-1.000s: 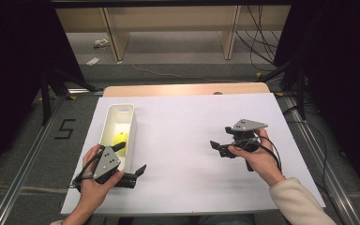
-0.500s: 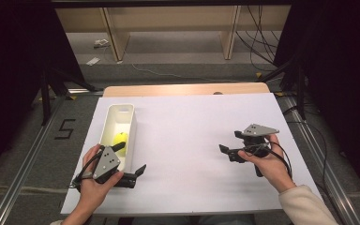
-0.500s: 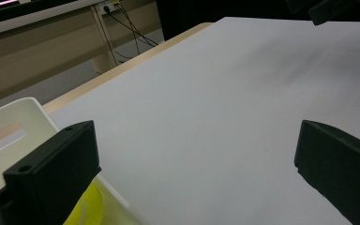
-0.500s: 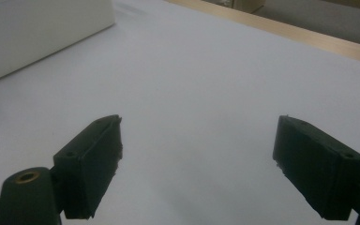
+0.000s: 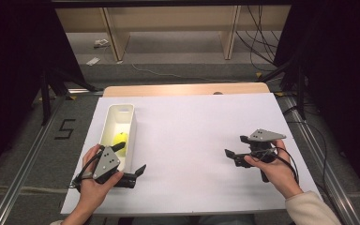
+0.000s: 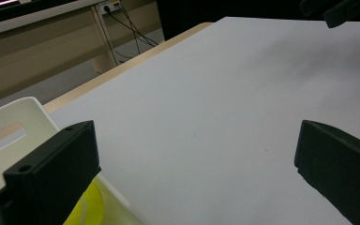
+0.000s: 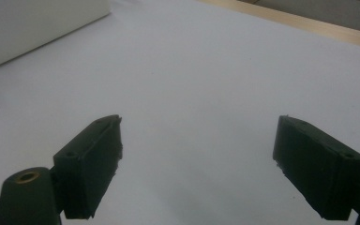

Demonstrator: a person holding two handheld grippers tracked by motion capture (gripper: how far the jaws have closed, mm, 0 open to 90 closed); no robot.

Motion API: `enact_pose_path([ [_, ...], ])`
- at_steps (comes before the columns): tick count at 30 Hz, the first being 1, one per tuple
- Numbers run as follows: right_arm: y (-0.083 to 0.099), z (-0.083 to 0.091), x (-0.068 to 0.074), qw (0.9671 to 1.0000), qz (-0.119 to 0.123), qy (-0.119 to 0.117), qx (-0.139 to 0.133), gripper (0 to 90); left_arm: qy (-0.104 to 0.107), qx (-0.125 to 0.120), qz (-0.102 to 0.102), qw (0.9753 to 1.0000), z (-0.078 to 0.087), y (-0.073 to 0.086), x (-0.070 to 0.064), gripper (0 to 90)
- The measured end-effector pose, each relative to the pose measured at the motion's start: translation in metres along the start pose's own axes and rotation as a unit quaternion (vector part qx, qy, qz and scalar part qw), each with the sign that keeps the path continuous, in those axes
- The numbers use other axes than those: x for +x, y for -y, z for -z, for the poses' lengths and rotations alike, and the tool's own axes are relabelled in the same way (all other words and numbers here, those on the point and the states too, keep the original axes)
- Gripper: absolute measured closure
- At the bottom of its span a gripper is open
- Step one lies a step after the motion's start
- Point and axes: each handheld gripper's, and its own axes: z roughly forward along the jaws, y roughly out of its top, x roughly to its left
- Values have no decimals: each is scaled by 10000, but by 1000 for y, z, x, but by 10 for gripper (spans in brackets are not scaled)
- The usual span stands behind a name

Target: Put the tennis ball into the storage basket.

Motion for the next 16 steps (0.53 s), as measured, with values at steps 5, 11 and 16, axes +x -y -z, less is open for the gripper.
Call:
enact_pose_path([
  [5, 4, 2, -2, 10000, -23, 17, 29, 166, 32, -18, 27, 10000, 0, 0, 0, 0],
  [11, 5, 3, -4, 10000, 11, 55, -59, 166, 50, -30, 27, 10000, 1, -1, 0, 0],
  [16, 5, 3, -3, 9999, 22, 60, -107, 166, 65, -44, 40, 10000, 1, -1, 0, 0],
])
